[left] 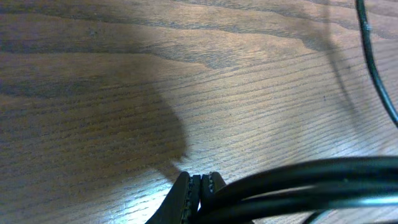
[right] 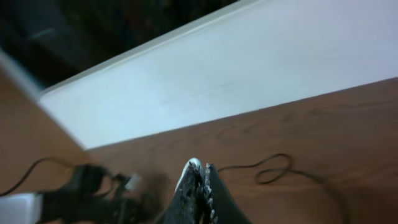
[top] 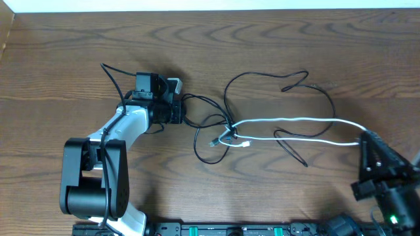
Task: Untangle cables
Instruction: 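Pull the right gripper far right, drawing the white cable out of the coil, then carry the white cable to the right table edge and lower it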
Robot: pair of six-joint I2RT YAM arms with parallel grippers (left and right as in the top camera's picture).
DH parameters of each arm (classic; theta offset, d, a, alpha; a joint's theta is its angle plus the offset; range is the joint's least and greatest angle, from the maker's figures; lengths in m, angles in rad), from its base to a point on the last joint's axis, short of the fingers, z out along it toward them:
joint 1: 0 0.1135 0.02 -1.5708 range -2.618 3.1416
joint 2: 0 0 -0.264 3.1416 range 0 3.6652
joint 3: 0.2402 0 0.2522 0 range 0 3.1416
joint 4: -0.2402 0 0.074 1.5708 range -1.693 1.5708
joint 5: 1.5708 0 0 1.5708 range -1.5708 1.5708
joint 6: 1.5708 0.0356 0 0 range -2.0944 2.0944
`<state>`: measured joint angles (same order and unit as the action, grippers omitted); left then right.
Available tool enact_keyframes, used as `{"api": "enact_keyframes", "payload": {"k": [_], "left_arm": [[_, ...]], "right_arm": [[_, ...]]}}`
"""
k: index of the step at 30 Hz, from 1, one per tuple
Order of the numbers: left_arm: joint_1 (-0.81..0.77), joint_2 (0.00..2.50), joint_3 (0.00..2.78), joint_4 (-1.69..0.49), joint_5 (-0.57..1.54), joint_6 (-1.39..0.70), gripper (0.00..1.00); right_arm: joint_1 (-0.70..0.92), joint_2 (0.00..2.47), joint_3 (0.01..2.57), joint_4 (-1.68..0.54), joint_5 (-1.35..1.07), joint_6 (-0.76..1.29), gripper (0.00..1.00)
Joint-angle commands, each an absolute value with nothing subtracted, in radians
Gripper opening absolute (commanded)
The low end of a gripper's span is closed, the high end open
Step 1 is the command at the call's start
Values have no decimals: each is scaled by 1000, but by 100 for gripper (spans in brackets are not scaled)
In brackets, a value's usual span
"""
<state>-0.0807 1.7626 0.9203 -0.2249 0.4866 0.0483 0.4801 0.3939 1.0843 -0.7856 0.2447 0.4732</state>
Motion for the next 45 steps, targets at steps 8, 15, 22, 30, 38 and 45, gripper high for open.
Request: {"api": "enact_keyframes", "payload": {"k": [8,15,22,30,38,45], "left_arm": [[-78,1765,915,-227,450,39,8],[-78,1765,915,-241,362,-1,8],[-78,1765,915,-256,297,-32,8],[-77,1765,915,-282,164,-109,7],[-77,1765,915,-282,164,-111,8],[-77,1765,915,-279,171,-110,8]], "right_arm": [[479,257,1093,-876,698,654,1],[479,210,1093,-979,824,752,1],[479,209,1093,-1075,892,852,1],[479,209,1093,-1069,1056,853,1],[479,209,1093,-941,1195,852,1],[479,210,1090,-947,1001,774,1]]}}
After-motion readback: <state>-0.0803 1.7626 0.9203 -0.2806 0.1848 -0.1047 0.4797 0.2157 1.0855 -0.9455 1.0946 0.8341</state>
